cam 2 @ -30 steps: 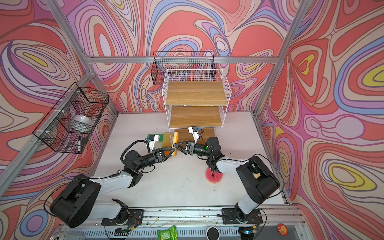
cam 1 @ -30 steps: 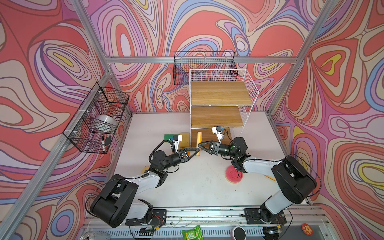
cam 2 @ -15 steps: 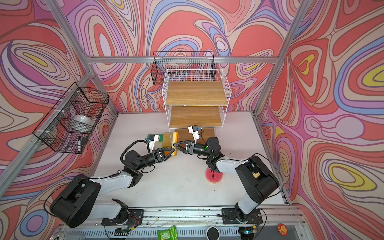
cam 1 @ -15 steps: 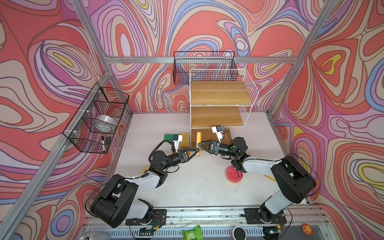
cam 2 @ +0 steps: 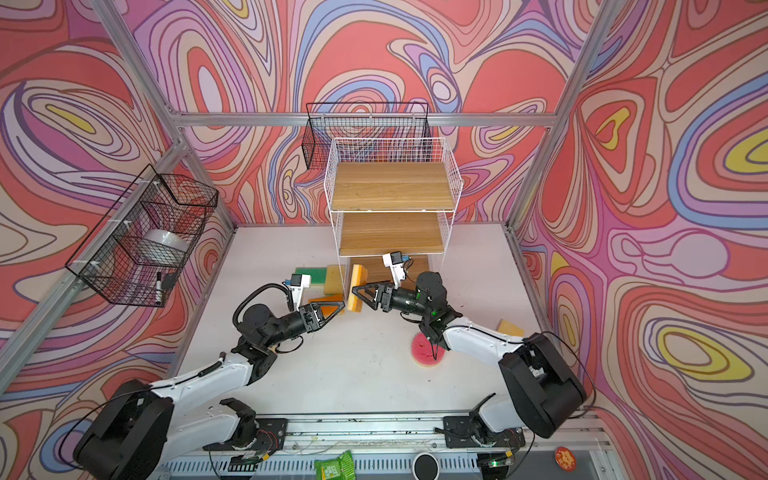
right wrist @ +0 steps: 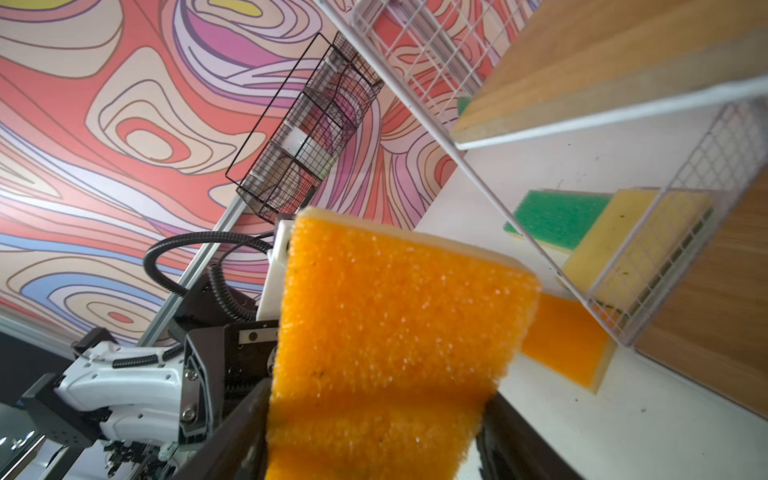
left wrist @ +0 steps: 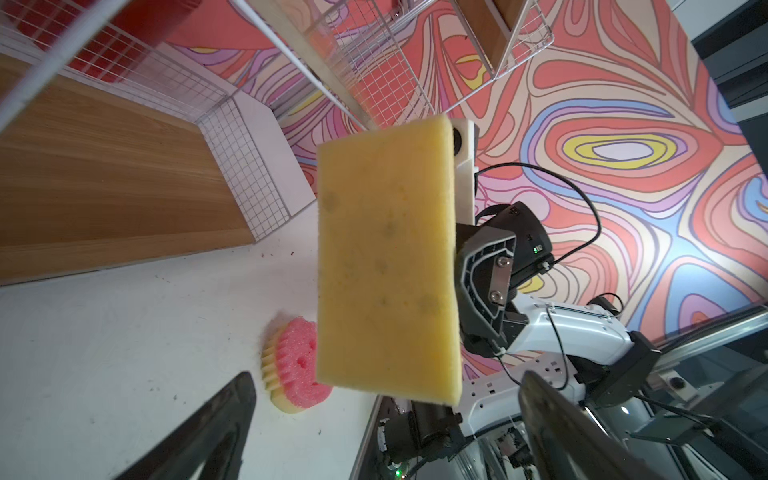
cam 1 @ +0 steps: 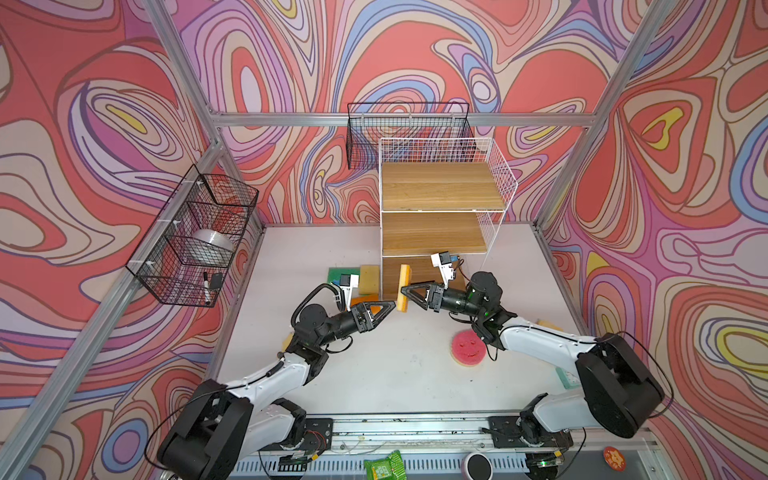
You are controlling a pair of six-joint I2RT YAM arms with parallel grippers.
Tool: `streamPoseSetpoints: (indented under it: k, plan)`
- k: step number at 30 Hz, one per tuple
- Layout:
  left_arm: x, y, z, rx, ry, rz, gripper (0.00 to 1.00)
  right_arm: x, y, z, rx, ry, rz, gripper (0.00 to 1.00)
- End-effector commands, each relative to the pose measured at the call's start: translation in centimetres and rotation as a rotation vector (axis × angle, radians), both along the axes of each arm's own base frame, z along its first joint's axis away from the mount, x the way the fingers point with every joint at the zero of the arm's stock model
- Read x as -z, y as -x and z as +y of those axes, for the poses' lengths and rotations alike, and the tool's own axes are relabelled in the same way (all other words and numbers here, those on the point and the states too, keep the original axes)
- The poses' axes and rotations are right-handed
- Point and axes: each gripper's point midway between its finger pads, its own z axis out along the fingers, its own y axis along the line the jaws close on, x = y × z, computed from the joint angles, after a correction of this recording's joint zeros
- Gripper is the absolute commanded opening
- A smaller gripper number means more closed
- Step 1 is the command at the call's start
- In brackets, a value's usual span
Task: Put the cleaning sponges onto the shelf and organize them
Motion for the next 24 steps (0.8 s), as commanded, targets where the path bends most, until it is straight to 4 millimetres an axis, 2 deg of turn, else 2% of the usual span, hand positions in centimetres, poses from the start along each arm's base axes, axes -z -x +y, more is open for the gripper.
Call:
streamPoseSetpoints:
  k: [1, 5, 9, 17, 24]
  plan:
    - [4.5, -0.7, 2.4, -0.144, -0.233, 0.061, 1.00, 4.8, 0.5, -1.4, 0.086, 0.205, 0.059, 0.76]
    - [6.3, -0.9, 5.2, -0.282, -0.388, 0.094, 1.00, 7.6, 1.1, -2.2, 0.158, 0.348, 0.084, 0.74]
    - [7.7, -1.0, 7.3, -0.378, -0.470, 0.143, 1.00, 10.3, 0.5, -3.0, 0.263, 0.475, 0.114, 0.71]
    - [9.1, -1.1, 8.5, -0.429, -0.532, 0.174, 0.99, 13.8, -1.6, -2.4, 0.402, 0.598, 0.120, 0.71]
    - [9.4, -0.9, 8.9, -0.434, -0.566, 0.170, 0.99, 14.4, -4.1, -2.4, 0.491, 0.646, 0.096, 0.73]
